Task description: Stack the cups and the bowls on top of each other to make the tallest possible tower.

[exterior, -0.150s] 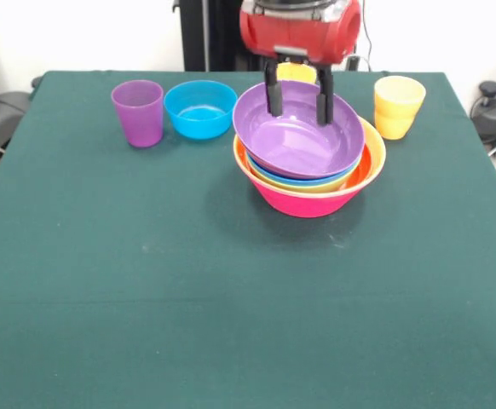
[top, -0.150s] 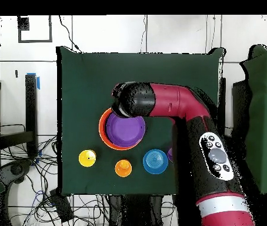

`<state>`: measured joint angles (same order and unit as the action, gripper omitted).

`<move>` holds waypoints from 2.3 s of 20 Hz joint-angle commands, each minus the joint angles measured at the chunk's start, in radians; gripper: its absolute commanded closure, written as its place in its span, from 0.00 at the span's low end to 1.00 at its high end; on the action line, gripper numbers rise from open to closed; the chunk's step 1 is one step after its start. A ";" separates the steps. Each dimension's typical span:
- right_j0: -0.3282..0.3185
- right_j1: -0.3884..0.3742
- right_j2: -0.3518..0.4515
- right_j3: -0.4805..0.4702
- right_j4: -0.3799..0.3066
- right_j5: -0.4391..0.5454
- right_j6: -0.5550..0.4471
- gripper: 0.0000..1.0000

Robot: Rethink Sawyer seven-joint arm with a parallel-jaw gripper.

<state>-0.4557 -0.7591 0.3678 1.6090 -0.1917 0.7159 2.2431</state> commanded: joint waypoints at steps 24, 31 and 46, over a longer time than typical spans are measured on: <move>-0.010 -0.168 0.110 0.140 0.043 0.185 -0.161 0.00; -0.007 -0.170 0.116 0.142 0.024 0.187 -0.143 0.00; 0.007 -0.168 0.089 0.082 -0.098 0.312 -0.188 0.00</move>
<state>-0.4604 -0.9727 0.4430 1.6438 -0.1871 0.9373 2.2431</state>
